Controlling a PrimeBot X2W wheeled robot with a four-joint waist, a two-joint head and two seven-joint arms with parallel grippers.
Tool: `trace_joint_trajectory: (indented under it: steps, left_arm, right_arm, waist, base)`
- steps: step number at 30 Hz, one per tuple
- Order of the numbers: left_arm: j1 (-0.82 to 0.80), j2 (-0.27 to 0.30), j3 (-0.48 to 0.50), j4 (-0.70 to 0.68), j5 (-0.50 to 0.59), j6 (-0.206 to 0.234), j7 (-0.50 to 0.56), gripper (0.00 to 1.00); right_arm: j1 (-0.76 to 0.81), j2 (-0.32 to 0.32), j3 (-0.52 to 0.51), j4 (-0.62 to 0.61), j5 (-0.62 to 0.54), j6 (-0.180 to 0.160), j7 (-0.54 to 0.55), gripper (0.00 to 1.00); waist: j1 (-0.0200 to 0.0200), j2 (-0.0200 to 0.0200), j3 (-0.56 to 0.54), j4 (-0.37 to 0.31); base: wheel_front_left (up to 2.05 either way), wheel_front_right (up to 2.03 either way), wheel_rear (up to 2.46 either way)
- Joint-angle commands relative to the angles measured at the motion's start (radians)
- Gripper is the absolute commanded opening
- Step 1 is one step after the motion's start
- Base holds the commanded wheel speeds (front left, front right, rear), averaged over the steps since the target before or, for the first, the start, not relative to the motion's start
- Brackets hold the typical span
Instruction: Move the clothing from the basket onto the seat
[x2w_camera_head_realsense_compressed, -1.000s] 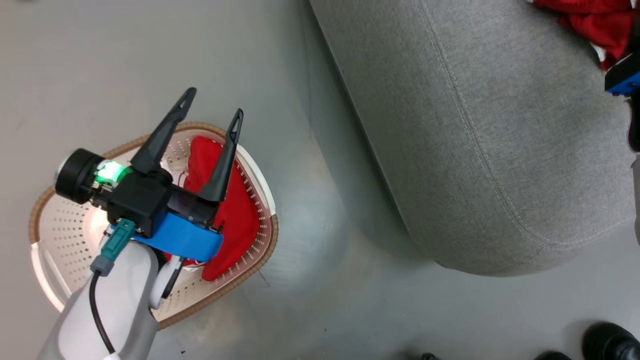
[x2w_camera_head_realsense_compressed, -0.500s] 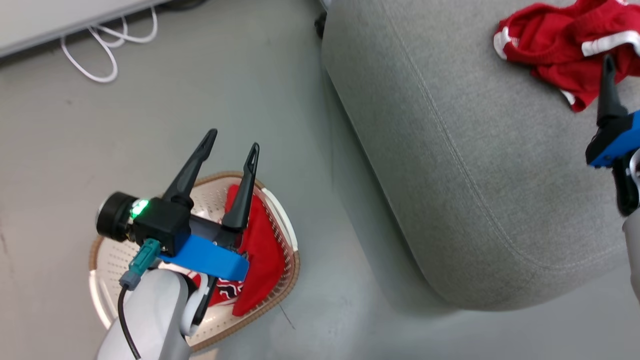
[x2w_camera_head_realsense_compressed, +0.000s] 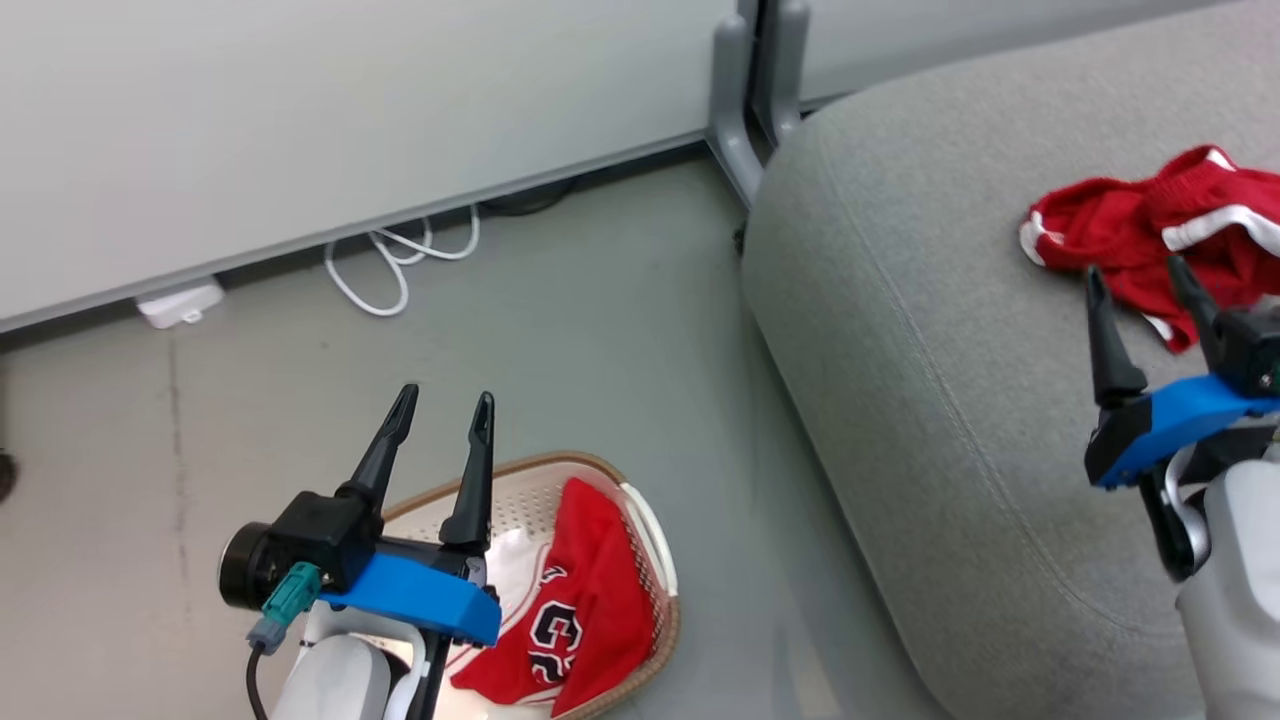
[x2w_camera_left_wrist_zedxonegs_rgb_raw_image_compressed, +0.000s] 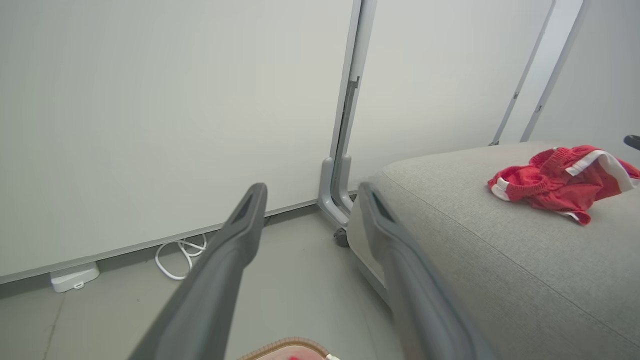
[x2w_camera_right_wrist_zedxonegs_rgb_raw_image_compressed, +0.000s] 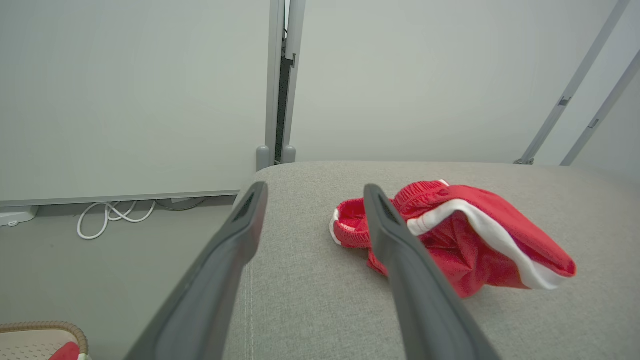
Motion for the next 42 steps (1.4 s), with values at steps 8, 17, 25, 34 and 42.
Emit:
trace_joint_trajectory:
  steps: [8, 17, 25, 34, 42]
  left_arm:
    - [0.042, -0.021, 0.062, 0.041, -0.009, -0.008, -0.004, 1.0]
    - [0.06, -0.016, 0.126, 0.09, 0.006, -0.009, -0.003, 1.0]
    - [0.066, -0.008, 0.163, 0.13, 0.006, -0.009, -0.004, 1.0]
    - [0.077, -0.007, 0.193, 0.143, 0.006, -0.009, -0.004, 1.0]
    - [0.076, -0.013, 0.201, 0.149, 0.002, -0.009, -0.004, 1.0]
  right_arm:
    - [0.165, 0.037, 0.031, -0.193, -0.008, 0.0, 0.047, 1.0]
    - [0.298, 0.086, 0.027, -0.345, -0.024, 0.0, 0.091, 1.0]
    - [0.392, 0.132, 0.03, -0.413, -0.031, 0.0, 0.097, 1.0]
    - [0.436, 0.163, 0.044, -0.442, -0.022, 0.0, 0.1, 1.0]
    - [0.436, 0.165, 0.05, -0.452, -0.023, 0.0, 0.11, 1.0]
  waist:
    - [0.0003, -0.0001, -0.092, 0.116]
    - [0.0003, -0.0001, -0.141, 0.191]
    - [0.0003, -0.0001, -0.169, 0.236]
    - [0.0003, -0.0001, -0.175, 0.244]
    - [0.0003, -0.0001, -0.177, 0.237]
  base:
    - [0.0, 0.0, 0.0]
    - [0.0, 0.0, 0.0]
    - [0.0, 0.0, 0.0]
    - [0.0, 0.0, 0.0]
    - [0.0, 0.0, 0.0]
